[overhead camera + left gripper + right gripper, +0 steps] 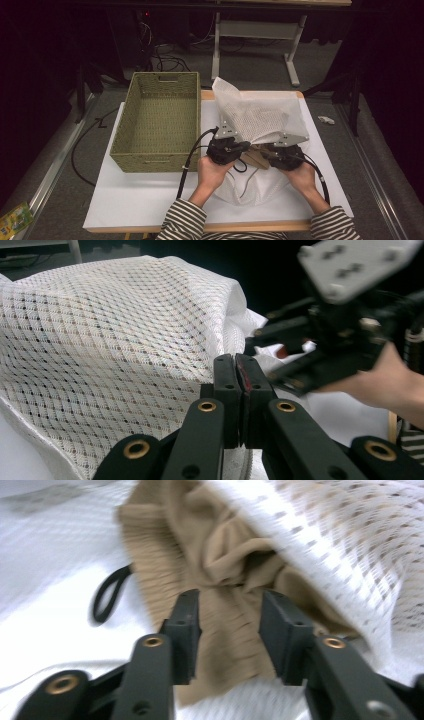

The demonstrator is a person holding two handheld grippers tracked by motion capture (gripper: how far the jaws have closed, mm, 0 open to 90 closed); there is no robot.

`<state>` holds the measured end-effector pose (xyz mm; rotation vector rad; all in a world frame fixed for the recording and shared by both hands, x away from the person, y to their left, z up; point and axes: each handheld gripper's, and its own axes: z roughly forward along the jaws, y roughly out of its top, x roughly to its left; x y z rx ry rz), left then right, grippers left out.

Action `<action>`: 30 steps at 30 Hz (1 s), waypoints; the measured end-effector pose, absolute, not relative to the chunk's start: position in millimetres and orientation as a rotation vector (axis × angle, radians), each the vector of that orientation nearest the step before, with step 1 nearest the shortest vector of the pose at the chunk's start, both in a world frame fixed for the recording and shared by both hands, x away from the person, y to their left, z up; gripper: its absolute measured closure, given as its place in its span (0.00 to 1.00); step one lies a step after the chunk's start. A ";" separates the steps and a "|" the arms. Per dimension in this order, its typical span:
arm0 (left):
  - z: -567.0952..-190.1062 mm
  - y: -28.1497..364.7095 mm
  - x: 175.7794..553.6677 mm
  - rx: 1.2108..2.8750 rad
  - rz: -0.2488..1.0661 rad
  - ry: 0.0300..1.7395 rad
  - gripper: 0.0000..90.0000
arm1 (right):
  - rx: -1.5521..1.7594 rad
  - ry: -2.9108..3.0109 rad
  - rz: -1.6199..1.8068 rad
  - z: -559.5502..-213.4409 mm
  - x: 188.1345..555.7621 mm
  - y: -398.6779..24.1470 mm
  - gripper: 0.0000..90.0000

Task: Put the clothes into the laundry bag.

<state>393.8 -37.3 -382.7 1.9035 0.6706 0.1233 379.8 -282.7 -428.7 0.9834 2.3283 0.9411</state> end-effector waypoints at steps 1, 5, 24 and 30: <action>-382.8 -37.7 393.9 1.904 0.121 0.670 0.98 | 0.973 2.347 0.925 -429.7 375.7 -282.4 0.60; -383.4 -39.1 394.1 1.906 0.117 0.669 0.98 | 0.984 2.374 0.861 -437.2 369.9 -281.4 0.51; -382.9 -40.4 393.3 1.903 0.085 0.664 0.98 | 0.961 2.403 0.725 -457.4 386.4 -274.6 0.78; -382.8 -39.8 393.1 1.906 0.087 0.662 0.99 | 0.967 2.347 0.721 -448.6 394.8 -273.5 0.81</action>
